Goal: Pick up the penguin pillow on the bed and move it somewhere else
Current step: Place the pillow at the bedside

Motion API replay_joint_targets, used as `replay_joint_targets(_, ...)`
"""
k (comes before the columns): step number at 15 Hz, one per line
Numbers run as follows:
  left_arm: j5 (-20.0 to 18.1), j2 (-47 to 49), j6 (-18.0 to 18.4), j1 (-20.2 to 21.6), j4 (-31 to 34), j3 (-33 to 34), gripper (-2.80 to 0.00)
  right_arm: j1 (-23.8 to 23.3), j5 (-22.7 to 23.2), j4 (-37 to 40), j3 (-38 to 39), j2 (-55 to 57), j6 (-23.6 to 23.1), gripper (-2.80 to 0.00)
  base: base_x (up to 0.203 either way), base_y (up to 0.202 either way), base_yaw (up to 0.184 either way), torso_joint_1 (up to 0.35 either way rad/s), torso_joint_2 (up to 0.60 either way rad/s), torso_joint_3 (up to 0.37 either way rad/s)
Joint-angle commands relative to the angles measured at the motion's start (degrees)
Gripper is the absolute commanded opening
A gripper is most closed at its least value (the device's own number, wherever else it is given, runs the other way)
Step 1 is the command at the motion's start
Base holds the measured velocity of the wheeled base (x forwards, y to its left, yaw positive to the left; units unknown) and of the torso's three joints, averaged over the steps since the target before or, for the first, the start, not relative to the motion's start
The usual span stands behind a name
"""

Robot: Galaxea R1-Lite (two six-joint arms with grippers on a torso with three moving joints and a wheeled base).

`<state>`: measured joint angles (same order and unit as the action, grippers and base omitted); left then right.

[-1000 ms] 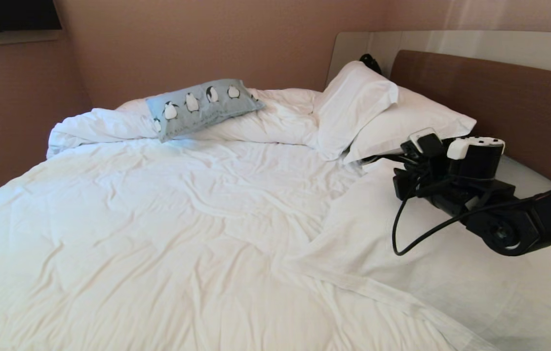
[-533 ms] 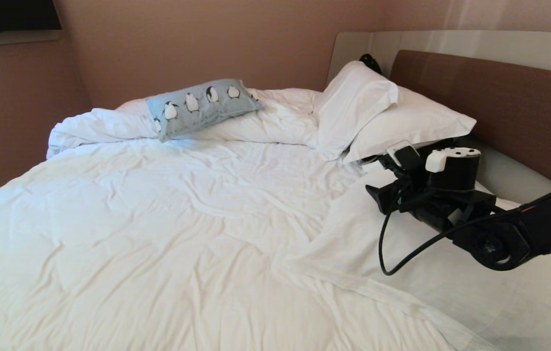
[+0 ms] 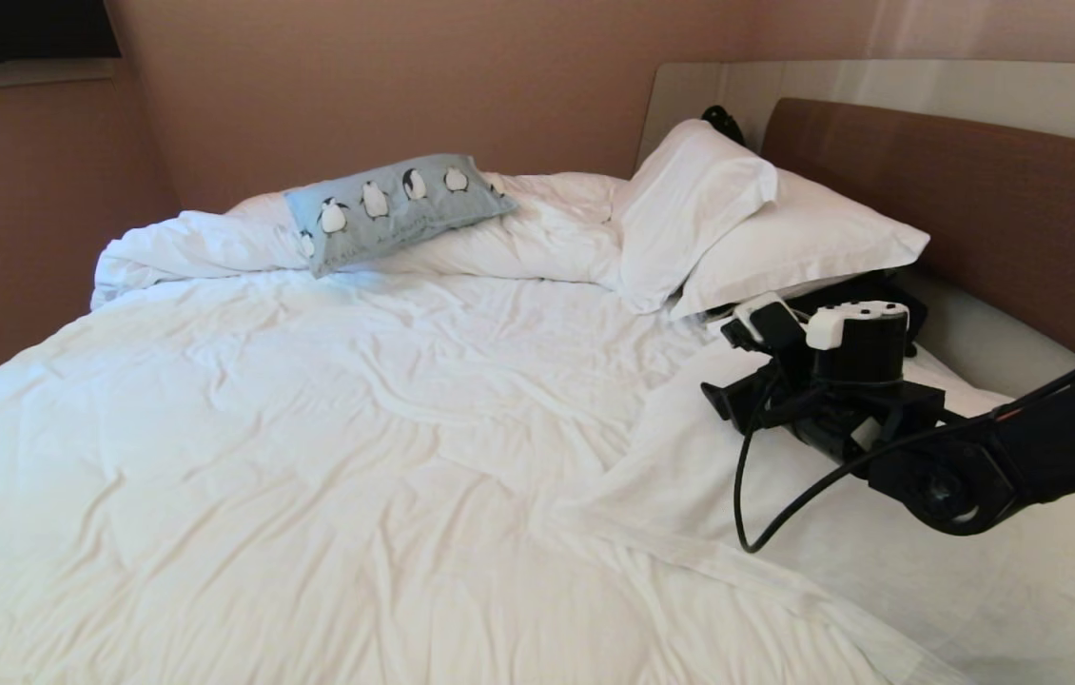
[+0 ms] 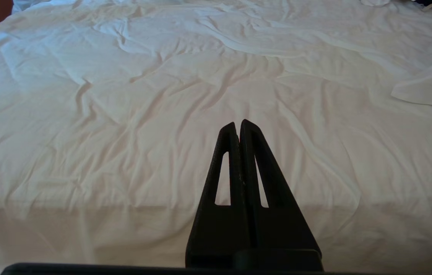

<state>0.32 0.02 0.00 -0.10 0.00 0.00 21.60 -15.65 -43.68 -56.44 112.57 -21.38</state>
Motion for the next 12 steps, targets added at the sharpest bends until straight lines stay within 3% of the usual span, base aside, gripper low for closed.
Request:
replay_joint_targets(1, 0.03, -0.02, 0.0, 0.01, 0.0, 0.0, -2.8, -0.07, 0.09, 9.08, -0.33, 0.37, -2.35, 0.0, 0.0, 0.0, 0.0, 0.0, 0.0, 0.0)
replay_joint_targets(12, 0.03, 0.06, 0.0, 0.01, 0.0, 0.0, -2.8, -2.51, 0.22, 8.8, -3.33, 9.45, -4.6, 0.0, 0.0, 0.0, 0.0, 0.0, 0.0, 0.0)
